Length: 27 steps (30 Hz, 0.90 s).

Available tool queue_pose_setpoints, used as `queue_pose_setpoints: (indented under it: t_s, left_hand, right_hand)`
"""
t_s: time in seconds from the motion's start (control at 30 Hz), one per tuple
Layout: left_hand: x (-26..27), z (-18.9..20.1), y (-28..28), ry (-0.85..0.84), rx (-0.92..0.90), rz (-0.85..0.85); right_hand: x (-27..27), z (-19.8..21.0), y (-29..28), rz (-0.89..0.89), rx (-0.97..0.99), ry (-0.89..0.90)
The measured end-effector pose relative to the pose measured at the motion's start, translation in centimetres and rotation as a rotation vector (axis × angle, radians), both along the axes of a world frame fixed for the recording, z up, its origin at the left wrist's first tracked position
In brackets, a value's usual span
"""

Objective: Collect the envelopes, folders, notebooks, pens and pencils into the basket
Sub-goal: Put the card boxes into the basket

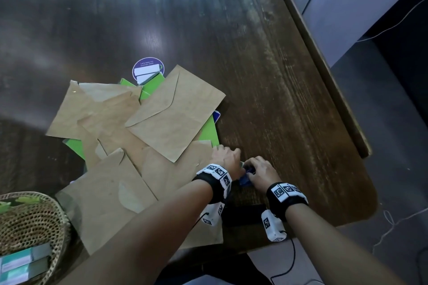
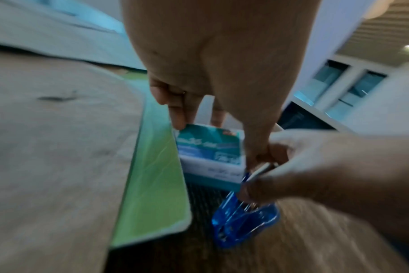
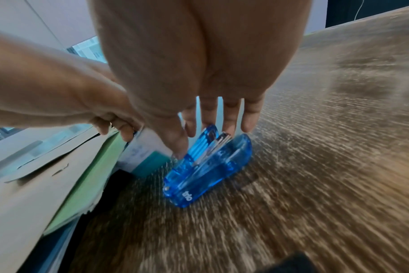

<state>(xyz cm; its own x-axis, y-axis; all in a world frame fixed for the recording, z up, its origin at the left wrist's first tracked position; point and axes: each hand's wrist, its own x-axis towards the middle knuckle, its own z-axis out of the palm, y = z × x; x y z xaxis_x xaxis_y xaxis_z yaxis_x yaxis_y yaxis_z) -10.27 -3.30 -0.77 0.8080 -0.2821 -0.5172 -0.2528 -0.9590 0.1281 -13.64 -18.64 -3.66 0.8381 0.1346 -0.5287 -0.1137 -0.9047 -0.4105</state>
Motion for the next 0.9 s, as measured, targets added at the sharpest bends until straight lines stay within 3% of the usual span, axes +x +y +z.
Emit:
queue_pose_setpoints:
  t_s: [0.13, 0.23, 0.37, 0.5, 0.63, 0.73, 0.9]
  left_hand:
    - [-0.4, 0.4, 1.0, -0.015, -0.316, 0.273]
    - [-0.8, 0.8, 1.8, -0.046, -0.477, 0.385]
    - [-1.5, 2.1, 3.5, -0.018, -0.658, 0.484]
    - [-2.7, 5.3, 8.7, -0.019, -0.836, 0.467]
    - [-6.2, 8.3, 16.9, -0.060, -0.876, 0.421]
    - [-10.3, 9.5, 23.6, -0.144, -0.842, 0.489]
    - [-17.5, 8.6, 31.2, -0.248, -0.734, 0.614]
  right_hand:
    - [0.0, 1.3, 0.3, -0.032, 0.014, 0.015]
    - [0.3, 2.6, 0.6, -0.088, 0.120, 0.056]
    - [0.7, 5.8, 2.3, -0.103, 0.407, 0.014]
    - [1.0, 10.0, 5.1, -0.071, 0.611, 0.068]
    - [0.7, 12.1, 11.4, -0.043, 0.855, 0.187]
    - [-0.9, 11.9, 18.2, 0.083, 0.936, 0.226]
    - [-5.0, 10.3, 27.2, 0.404, 0.771, -0.105]
